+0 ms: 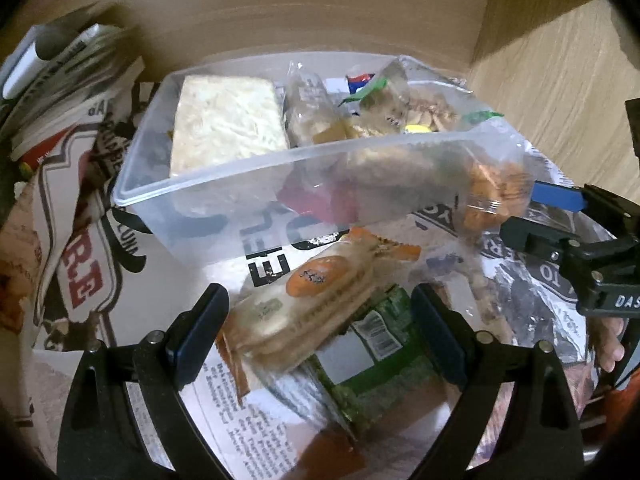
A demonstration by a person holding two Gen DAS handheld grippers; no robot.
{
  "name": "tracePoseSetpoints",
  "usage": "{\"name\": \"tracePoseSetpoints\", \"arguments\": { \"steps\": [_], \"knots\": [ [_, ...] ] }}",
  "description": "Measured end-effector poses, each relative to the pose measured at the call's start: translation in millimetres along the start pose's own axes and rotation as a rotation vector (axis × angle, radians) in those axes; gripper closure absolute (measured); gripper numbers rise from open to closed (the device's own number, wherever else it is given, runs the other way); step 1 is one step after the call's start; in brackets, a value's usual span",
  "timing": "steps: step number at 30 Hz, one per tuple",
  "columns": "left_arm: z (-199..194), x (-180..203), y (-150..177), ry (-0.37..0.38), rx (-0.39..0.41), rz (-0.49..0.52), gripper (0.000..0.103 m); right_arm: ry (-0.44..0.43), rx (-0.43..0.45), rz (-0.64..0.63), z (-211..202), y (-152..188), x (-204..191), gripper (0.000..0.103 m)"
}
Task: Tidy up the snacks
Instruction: 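Grasp an orange-labelled snack bag with the left tool while the right grasps the bagged cookies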
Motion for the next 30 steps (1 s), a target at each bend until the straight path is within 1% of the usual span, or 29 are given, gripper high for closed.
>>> {"name": "tracePoseSetpoints", "arguments": {
  "steps": [2, 4, 6, 9, 11, 13, 14, 15, 16, 17, 19, 20, 22, 25, 28, 30],
  "knots": [
    [4.3, -2.6, -2.2, 0.018, -0.011, -0.020, 0.009, -0.008, -0.007, -0.002, 3.8, -2.0, -1.3, 0.019],
    [9.1, -7.8, -3.2, 0.035, -0.022, -0.048, 0.010, -0.005, -0.012, 0.001, 7.5, -4.0, -2.2, 0.015],
    [11.9, -12.0, -3.6, 0.045, -0.026, -0.067, 0.010, -0.007, -0.011, 0.005, 10.2, -5.5, -3.5, 0.013],
    [13.7, -12.4, -2.5, 0.039, -0.015, -0.068, 0.011, 0.001, -0.017, 0.014, 14.8, -6.8, -4.0, 0.013],
    [12.4, -12.2, 0.0, 0.022, -0.007, -0.062, 0.017, 0.004, -0.023, 0.020, 17.4, -7.8, -2.9, 0.013],
    [11.2, -9.6, 2.9, -0.003, 0.004, -0.049, 0.035, 0.002, -0.020, 0.027, 17.1, -8.2, -1.6, 0.013],
    [10.6, -8.4, 4.1, -0.017, 0.010, -0.046, 0.039, -0.001, -0.017, 0.029, 16.2, -8.0, -1.1, 0.014],
    [9.1, -7.7, 7.5, -0.026, 0.015, -0.043, 0.045, -0.003, -0.012, 0.029, 15.3, -7.8, -1.1, 0.018],
    [8.0, -6.7, 9.6, -0.029, 0.019, -0.036, 0.050, 0.003, -0.008, 0.020, 14.3, -7.5, -1.8, 0.028],
    [6.9, -5.9, 11.1, -0.025, 0.021, -0.034, 0.053, 0.009, -0.006, 0.004, 13.7, -7.0, -3.6, 0.029],
    [5.1, -6.0, 13.7, -0.009, 0.023, -0.035, 0.059, 0.008, -0.002, -0.011, 12.4, -5.3, -6.1, 0.036],
    [4.0, -5.8, 14.7, -0.004, 0.024, -0.036, 0.060, 0.007, -0.001, -0.016, 11.7, -4.4, -7.2, 0.038],
    [1.1, -4.3, 18.8, 0.019, 0.027, -0.029, 0.068, 0.001, 0.003, -0.019, 9.9, -3.1, -8.7, 0.043],
    [-8.1, -3.1, 26.7, 0.034, 0.043, -0.005, 0.073, -0.010, 0.011, -0.014, 6.5, -0.2, -9.3, 0.047],
    [-22.2, 5.5, 38.5, 0.043, 0.072, 0.027, 0.078, -0.002, 0.023, -0.014, 2.5, 4.3, -10.4, 0.049],
    [-31.1, 8.6, 43.8, 0.040, 0.094, 0.037, 0.080, 0.000, 0.028, -0.013, -0.5, 7.0, -11.3, 0.050]
  ]
}}
Point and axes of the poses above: each gripper's, at about its wrist camera, not at the fingertips, and z roughly the way its jaws point, x to its right, y to its underside, the point moved 4 cm from there along z, roughly the way its jaws point, and after that the axes turned 13 degrees about -x, right-handed, at the moved point
